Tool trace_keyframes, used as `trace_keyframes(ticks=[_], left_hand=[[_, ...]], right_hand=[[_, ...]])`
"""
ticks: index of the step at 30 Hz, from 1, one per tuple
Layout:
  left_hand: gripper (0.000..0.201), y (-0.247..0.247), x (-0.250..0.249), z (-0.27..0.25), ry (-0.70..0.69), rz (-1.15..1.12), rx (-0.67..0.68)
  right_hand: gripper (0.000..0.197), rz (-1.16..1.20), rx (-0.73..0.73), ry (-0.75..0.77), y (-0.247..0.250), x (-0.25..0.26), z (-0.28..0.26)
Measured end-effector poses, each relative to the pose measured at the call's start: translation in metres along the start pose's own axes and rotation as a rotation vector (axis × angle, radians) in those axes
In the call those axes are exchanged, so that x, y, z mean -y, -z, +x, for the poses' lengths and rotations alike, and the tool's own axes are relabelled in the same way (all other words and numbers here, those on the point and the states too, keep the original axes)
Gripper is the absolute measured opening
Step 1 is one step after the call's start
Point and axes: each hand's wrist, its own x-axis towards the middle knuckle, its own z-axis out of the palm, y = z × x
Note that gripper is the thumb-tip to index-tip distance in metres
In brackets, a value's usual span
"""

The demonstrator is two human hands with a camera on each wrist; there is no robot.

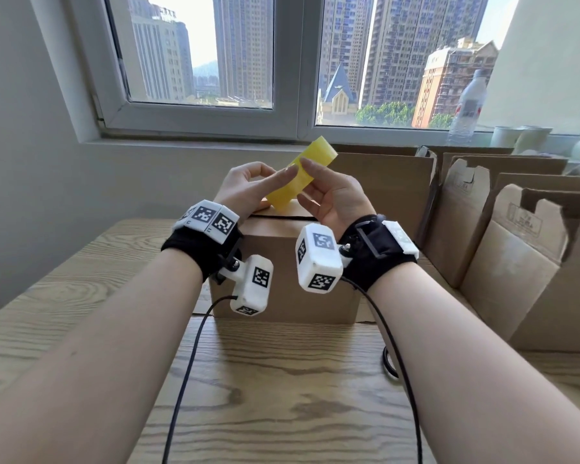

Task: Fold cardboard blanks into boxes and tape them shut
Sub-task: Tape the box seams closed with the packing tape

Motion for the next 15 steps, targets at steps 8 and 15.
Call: trace_keyframes(ticks=[8, 15], left_hand=[[0.064, 0.0011, 0.0025, 0.0005, -0.003, 0.017, -0.003], [0.059, 0.0028, 0.0058, 0.0042, -0.001, 0.089, 0.019]], right_hand=[[0.020, -0.027, 0.037, 0.019, 0.0006, -0.0017, -0.0017], [0.032, 0.295, -0.089, -0.103, 0.0009, 0.0050, -0.0030]])
